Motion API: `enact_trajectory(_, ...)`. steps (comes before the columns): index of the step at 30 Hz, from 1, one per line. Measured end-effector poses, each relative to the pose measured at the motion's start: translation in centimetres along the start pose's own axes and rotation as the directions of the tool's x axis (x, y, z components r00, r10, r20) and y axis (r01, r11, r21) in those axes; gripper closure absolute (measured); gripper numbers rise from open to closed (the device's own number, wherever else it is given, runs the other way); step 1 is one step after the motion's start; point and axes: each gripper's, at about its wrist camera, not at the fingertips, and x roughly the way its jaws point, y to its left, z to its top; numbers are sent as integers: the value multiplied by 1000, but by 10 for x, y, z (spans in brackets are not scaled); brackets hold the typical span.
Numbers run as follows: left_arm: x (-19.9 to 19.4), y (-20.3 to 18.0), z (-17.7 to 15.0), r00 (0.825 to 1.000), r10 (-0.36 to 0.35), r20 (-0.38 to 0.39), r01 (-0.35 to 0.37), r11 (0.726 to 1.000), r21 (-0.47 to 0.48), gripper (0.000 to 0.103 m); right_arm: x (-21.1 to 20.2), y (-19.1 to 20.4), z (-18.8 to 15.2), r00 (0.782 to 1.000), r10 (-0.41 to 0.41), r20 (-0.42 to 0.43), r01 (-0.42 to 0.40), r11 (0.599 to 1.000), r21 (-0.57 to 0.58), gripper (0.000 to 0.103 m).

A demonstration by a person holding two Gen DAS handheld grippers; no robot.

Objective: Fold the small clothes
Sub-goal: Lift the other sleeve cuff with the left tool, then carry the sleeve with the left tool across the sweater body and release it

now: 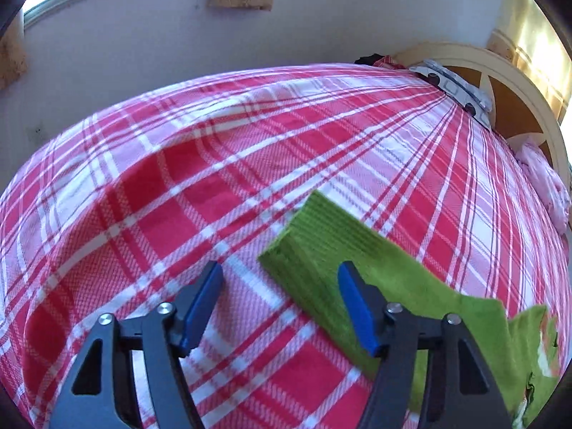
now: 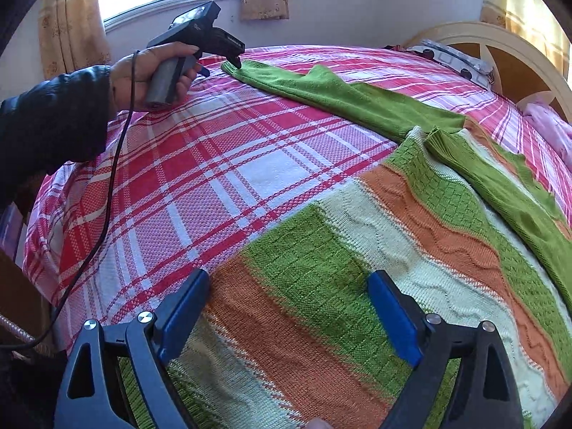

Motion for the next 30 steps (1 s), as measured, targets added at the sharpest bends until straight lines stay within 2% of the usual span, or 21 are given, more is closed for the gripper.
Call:
enact_trajectory(2,6,-5,2,1000,16,1,-16,1000,13,36,-1,0,0,1000,-1,2,1,1000,1,12)
enact_trajectory(3,8,-7,3,999,34,4,-34,999,20,41,-2,0,-1,1000,0,2,0,1000,1,12)
enact_trajectory(4,9,-7,4,999,40,8,-40,999,17,56,-2,0,-1,1000,0,2,0,1000,1,12)
enact_trajectory(5,8,-6,5,1000,27,12,-27,1000,9,82,-2,0,-1,1000,1,2,-1,1000,2,12)
enact_trajectory(6,8,-4,7,1000,-13,2,13,1000,1,94,-2,0,-1,1000,0,2,0,1000,2,12)
enact_trajectory(9,-1,2,11,998,-68,5,68,997,-32,94,-3,0,-1,1000,-1,4,1,1000,4,12)
enact_trajectory(13,-25,-2,14,991,-116,58,118,993,-17,95,-5,0,-2,1000,-2,7,2,1000,7,12)
enact_trajectory(19,-53,-23,22,978,-196,65,195,980,28,95,-5,0,-2,1000,-5,11,5,1000,9,12)
enact_trajectory(23,-73,-45,25,962,-264,73,261,964,43,95,-10,-4,-2,1000,-6,26,5,999,34,12)
enact_trajectory(25,-88,-58,27,953,-291,86,288,957,44,95,-17,-10,-2,999,-34,31,31,996,78,12)
enact_trajectory(29,-127,-83,32,917,-378,126,372,926,69,95,-41,-23,-6,997,20,76,-33,986,165,12)
enact_trajectory(30,-133,-88,33,912,-388,133,381,922,76,95,-49,-25,-9,996,2,90,-16,987,160,12)
